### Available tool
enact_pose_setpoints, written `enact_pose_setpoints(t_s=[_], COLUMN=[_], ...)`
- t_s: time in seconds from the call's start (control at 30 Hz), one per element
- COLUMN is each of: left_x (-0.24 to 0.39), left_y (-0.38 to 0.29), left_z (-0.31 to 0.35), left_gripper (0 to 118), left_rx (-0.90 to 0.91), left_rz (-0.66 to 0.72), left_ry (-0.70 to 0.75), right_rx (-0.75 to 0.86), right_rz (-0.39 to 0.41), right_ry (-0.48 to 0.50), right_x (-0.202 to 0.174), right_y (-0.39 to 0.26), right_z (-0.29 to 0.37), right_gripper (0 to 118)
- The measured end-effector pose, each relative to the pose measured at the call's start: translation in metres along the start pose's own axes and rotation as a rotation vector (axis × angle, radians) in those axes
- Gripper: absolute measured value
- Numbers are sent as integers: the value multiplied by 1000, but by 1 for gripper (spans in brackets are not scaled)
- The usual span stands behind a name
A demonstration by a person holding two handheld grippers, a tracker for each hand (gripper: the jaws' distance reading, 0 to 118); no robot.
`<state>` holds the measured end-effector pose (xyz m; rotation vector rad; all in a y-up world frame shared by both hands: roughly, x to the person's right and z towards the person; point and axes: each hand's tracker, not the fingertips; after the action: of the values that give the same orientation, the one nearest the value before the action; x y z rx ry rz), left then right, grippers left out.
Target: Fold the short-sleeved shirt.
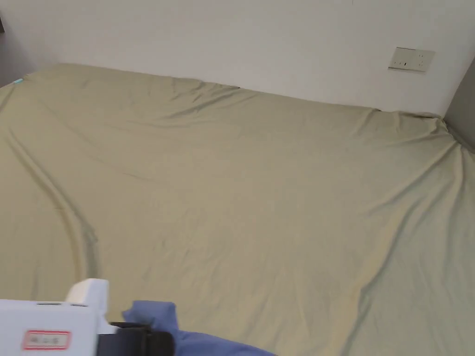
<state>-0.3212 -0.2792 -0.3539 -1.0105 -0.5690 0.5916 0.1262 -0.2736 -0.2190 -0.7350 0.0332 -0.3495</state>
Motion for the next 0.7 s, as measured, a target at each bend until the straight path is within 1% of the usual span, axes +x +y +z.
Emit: enact_pose_setpoints(t_s=[0.1,0.17,0.23,0.3,0.33,0.37,0.4,0.43,0.47,0.5,0.57,0.63,0.67,0.7], left_x=[22,27,35,41,43,43,42,44,45,47,52,50,46,42], left_y=[-2,-4,-9,-16,-19,-21,-22,-23,-23,-22,-20,-16,-15,-16], left_z=[-48,-76,-101,-125,-134,-139,-142,-140,-136,-130,-113,-91,-77,-65], left_gripper=[10,10,10,11,16,28,51,65,71,74,74,72,65,44], left_rx=[-68,-99,-132,-159,-157,-158,-177,-195,-193,-180,-151,-70,-20,25], left_rz=[-31,-48,-79,-119,-133,-119,-86,-44,-18,-8,-2,25,46,67], left_ry=[-38,-53,-32,39,73,60,23,-44,-92,-136,-220,-255,-282,-310], right_rx=[7,0,-11,-13,-13,-12,-12,-14,-17,-20,-29,-33,-33,-32], right_rz=[-11,-32,-43,-48,-49,-51,-52,-52,-51,-50,-49,-48,-47,-48], right_ry=[-1,-6,-15,-28,-30,-30,-30,-28,-27,-27,-26,-25,-22,-18], right_x=[5,12,17,19,20,21,22,22,22,23,24,24,24,24], right_y=[-4,-5,-7,-8,-8,-9,-9,-9,-9,-9,-8,-8,-8,-8], right_z=[5,5,4,4,4,5,5,4,4,3,0,-2,-2,-2], right_gripper=[2,2,2,2,2,2,2,2,2,2,2,2,2,2])
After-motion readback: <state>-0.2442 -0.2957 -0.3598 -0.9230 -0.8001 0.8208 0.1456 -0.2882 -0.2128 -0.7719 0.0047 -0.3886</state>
